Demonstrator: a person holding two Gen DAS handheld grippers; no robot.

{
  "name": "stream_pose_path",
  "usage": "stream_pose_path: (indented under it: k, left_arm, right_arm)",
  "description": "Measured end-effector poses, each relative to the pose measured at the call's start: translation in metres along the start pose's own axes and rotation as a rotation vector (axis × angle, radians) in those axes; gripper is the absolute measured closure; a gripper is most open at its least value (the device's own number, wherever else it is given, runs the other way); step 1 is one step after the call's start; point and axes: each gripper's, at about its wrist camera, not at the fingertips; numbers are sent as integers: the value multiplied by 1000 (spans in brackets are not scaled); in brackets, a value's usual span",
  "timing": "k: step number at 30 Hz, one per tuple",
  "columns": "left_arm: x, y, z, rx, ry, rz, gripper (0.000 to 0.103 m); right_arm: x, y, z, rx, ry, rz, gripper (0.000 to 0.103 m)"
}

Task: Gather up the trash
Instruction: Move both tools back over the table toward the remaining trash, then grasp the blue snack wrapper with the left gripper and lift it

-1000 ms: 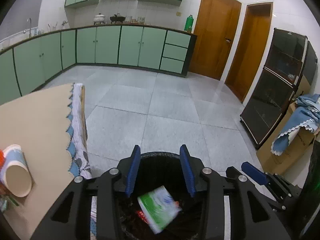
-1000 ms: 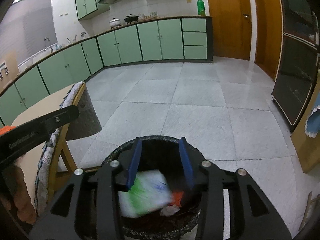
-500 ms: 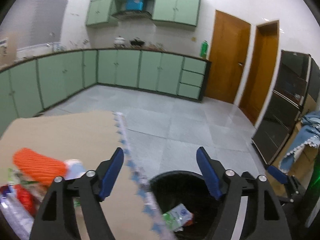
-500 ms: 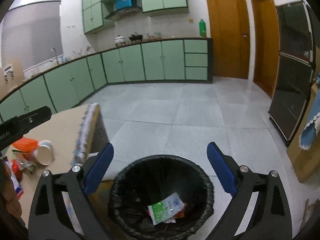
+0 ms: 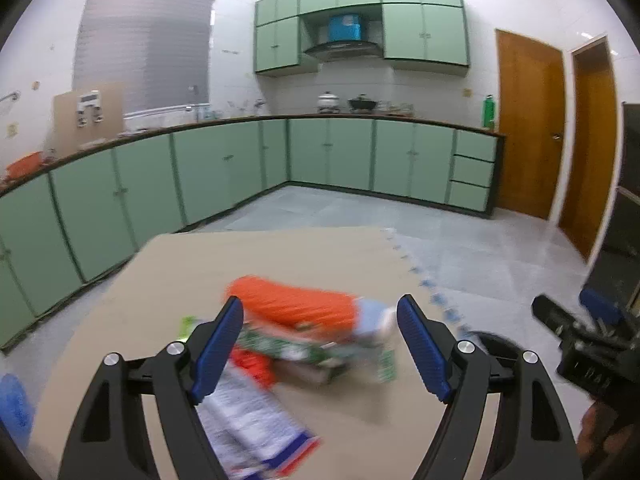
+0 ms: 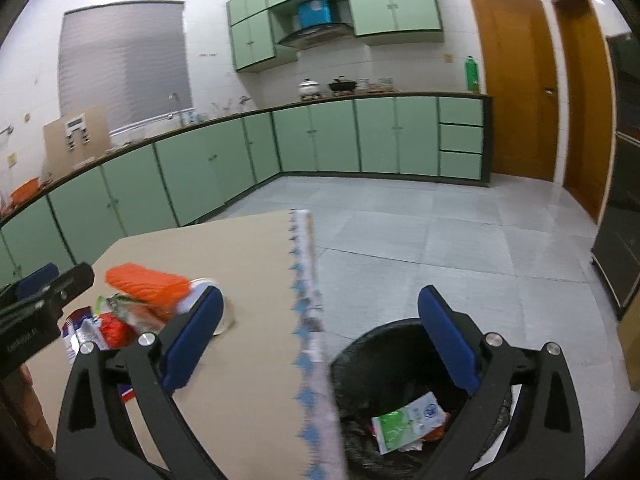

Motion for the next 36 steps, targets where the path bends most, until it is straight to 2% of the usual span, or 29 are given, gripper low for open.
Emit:
stream_pose_path:
  k: [8,15,23,25,27,31,36]
  left_arm:
    - [58,16,-32,35,69,97,25]
    - [81,12,-57,96,126,97,26]
    - [87,-7,-69,146,186,54,28]
    - [85,-10,-69,153,195,42,31]
    - [85,-12,-71,161,203,25,40]
    - [83,-17,-74,178,209,6,47]
    - [80,-13,-74,173,202,-10,76]
  right_arm:
    - [51,3,-4,-25,27,65,8]
    - [84,1,-12,-13,82,101,8]
    - [97,-6,-18,10,110,109,8]
    - [100,-9,-21,18,118,114,8]
    - [102,-10,-21,23,125,120,9]
    - [107,-13,-25,41,136,134,11]
    - [110,-16,-28,58,143,140,12]
Point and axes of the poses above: each gripper's, at about its wrist camera, not at the fingertips, and y roughly against the way its jaws point, x to its left, z to its top, and after that the axes turned 13 degrees about -z, right-handed
